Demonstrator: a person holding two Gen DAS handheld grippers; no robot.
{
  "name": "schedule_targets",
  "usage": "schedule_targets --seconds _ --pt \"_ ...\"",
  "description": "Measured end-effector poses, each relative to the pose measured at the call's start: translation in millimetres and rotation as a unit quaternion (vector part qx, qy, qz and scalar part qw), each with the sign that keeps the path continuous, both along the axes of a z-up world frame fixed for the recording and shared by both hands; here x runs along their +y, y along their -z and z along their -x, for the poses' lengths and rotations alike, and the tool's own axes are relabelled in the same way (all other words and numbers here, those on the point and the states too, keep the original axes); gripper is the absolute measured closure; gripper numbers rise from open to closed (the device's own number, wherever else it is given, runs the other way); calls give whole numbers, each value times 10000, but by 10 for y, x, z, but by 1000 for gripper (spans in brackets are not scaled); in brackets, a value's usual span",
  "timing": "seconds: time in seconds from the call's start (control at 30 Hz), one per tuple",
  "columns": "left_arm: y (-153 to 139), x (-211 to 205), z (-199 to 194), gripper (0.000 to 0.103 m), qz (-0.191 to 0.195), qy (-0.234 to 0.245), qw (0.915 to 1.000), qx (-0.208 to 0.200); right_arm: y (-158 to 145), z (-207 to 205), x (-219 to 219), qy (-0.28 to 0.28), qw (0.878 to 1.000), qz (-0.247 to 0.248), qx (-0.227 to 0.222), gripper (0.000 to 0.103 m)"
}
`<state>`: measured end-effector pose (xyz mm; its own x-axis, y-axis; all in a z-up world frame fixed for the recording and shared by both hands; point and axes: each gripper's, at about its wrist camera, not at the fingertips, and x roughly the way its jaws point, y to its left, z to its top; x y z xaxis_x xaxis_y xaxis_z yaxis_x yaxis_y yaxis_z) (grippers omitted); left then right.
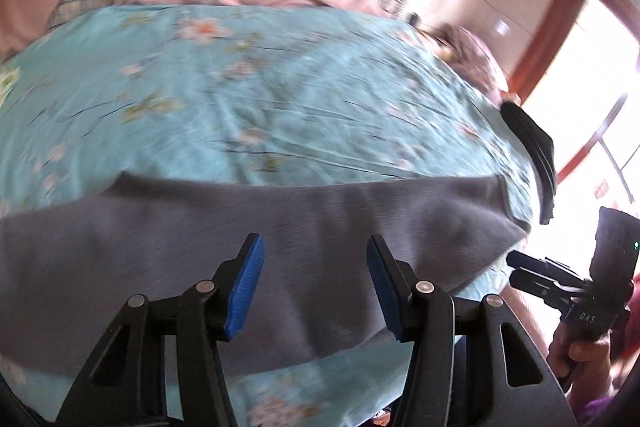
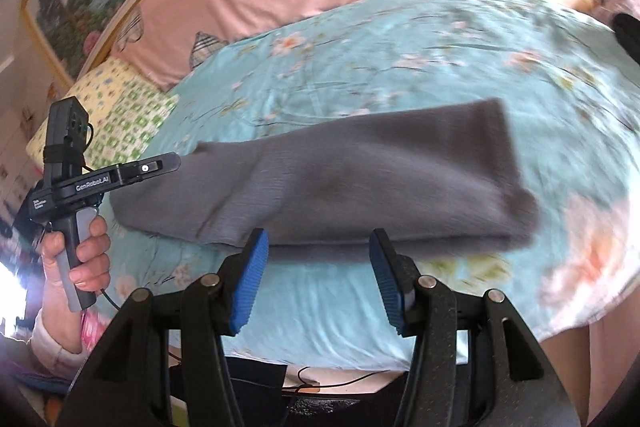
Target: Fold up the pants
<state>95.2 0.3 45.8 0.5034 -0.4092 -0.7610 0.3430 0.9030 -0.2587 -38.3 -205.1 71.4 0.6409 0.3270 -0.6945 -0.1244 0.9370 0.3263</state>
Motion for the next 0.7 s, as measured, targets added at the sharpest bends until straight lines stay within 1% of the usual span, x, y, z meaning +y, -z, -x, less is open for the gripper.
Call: schedule_targets --seconds 0.2,0.4,0.5,0.7 --pt "-16 -462 -159 47 -144 723 9973 13 46 133 -284 605 9981 -102 62 49" --pt "-18 -752 -320 45 -261 1198 9924 70 104 176 -439 998 9945 -294 91 49" --pt "-19 -895 -415 43 -287 1455 9889 122 134 179 -511 1184 9920 -428 105 49" --pt "22 -1202 -590 43 -418 1936 9799 233 195 129 -624 1469 9872 -574 221 49"
